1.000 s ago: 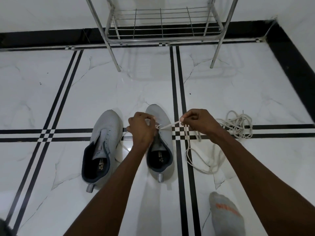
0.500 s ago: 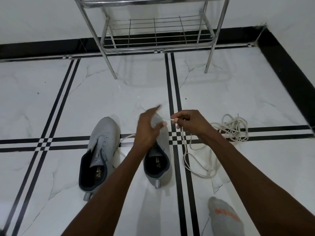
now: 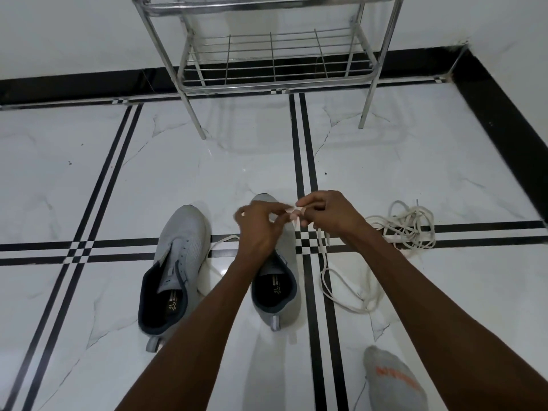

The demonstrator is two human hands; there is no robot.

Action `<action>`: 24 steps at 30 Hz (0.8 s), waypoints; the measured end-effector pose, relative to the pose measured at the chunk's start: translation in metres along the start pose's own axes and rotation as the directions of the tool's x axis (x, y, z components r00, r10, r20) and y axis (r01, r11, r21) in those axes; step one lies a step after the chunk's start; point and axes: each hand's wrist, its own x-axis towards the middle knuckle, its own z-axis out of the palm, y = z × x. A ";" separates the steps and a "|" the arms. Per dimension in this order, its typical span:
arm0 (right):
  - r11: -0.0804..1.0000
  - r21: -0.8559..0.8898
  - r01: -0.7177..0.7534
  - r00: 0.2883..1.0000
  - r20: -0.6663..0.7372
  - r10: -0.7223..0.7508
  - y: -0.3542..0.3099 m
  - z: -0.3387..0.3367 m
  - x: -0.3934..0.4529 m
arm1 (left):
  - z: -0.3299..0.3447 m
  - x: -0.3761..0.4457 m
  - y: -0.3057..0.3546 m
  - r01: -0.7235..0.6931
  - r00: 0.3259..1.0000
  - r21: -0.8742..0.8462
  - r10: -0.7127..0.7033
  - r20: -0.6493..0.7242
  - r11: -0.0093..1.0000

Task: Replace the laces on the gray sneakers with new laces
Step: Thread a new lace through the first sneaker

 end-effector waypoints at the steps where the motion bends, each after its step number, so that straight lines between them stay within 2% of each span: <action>1: 1.000 0.009 -0.002 1.000 -0.025 0.002 0.002 -0.005 0.000 | -0.003 0.002 -0.005 0.036 0.997 0.016 -0.035 -0.070 0.999; 3: 0.999 0.031 0.010 0.999 -0.047 -0.008 0.005 -0.013 -0.001 | -0.010 0.006 -0.020 0.128 0.978 0.044 -0.119 -0.172 0.991; 4: 0.999 0.033 0.015 0.999 -0.032 -0.014 0.006 -0.014 -0.001 | -0.012 0.007 -0.026 0.126 0.980 0.022 -0.121 -0.160 0.992; 6: 1.000 0.011 0.026 0.999 0.024 -0.026 0.004 -0.009 0.000 | -0.008 0.003 -0.021 0.051 0.999 -0.046 -0.051 0.008 0.998; 8: 0.999 -0.029 0.026 1.000 0.004 -0.026 0.001 -0.001 0.001 | 0.002 0.000 -0.010 0.019 0.984 -0.079 -0.005 0.176 0.997; 10: 0.998 -0.051 0.027 0.999 -0.043 -0.029 0.001 -0.001 0.003 | 0.005 -0.002 -0.008 0.033 0.990 -0.071 -0.023 0.136 0.997; 13: 0.999 0.012 0.030 0.999 -0.037 -0.030 0.005 -0.014 0.004 | -0.006 0.002 -0.022 0.112 0.988 -0.009 -0.112 -0.110 0.994; 14: 0.999 0.031 0.031 0.999 -0.022 -0.030 0.007 -0.016 0.004 | -0.009 0.004 -0.031 0.127 0.980 -0.018 -0.128 -0.153 0.992; 15: 0.998 0.049 0.035 0.999 0.001 -0.035 0.008 -0.015 0.005 | -0.011 0.003 -0.032 0.116 0.983 -0.032 -0.119 -0.138 0.993; 17: 0.996 0.078 0.034 0.998 0.057 -0.039 0.008 -0.007 0.006 | -0.008 0.002 -0.026 0.024 1.000 -0.104 -0.025 -0.007 0.994; 19: 0.995 0.095 0.020 0.996 0.090 -0.029 0.006 0.001 0.007 | -0.001 0.001 -0.018 -0.048 0.996 -0.093 0.055 0.073 0.995; 21: 0.992 0.121 0.017 0.998 0.060 -0.024 0.003 0.003 0.007 | 0.002 0.002 -0.016 -0.031 0.999 -0.063 0.033 0.038 0.998; 24: 0.977 0.211 0.015 1.000 0.023 -0.020 0.003 -0.003 0.004 | 0.001 0.006 -0.022 0.055 0.998 -0.141 -0.059 -0.025 0.988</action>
